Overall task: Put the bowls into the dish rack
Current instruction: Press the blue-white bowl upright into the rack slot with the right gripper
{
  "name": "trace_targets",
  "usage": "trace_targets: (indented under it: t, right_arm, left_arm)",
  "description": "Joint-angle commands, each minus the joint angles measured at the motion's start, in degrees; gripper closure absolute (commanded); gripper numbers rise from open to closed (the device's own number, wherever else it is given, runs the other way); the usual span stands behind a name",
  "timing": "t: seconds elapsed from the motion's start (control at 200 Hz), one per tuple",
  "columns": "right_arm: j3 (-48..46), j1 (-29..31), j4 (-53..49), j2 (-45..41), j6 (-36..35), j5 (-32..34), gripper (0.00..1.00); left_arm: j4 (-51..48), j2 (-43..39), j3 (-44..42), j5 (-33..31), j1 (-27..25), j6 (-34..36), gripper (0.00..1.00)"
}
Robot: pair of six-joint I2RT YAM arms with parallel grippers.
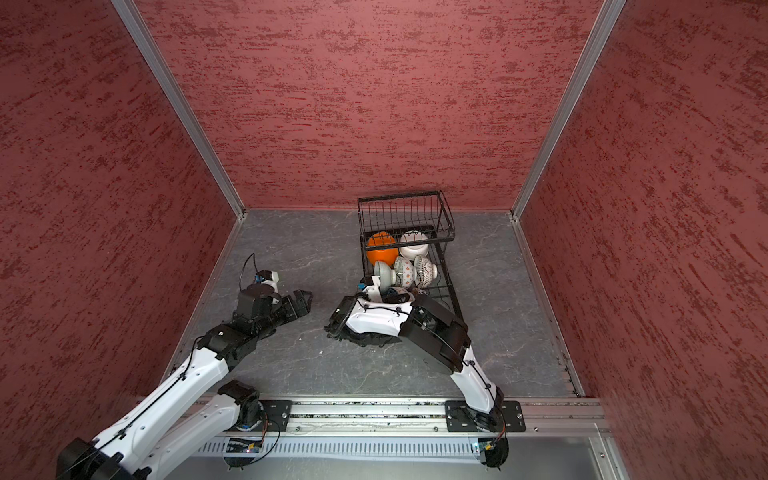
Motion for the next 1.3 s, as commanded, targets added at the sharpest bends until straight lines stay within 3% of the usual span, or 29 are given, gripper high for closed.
trace_targets:
  t: [0.0, 0.671, 1.022, 1.293]
  right_arm:
    - [0.72, -0.96, -2.23, -2.55, 3.01, 0.88, 1.0]
    - [2.57, -0.67, -0.36, 5.45, 2.81, 0.26, 1.0]
    - [3.51, -0.15, 7.18, 7.43, -3.82, -2.53, 1.0]
    - [3.59, 0.03, 8.02, 8.79, -4.01, -3.02, 1.0]
  left_arm:
    - [1.16, -0.25, -0.51, 0.43, 0.61, 0.95, 0.0]
    - [2.34, 1.29, -0.91, 1.2, 1.43, 1.24, 0.01]
    - [2.41, 1.25, -1.24, 1.57, 1.92, 1.24, 0.01]
    - [2.19, 1.07, -1.56, 1.53, 2.23, 1.48, 0.01]
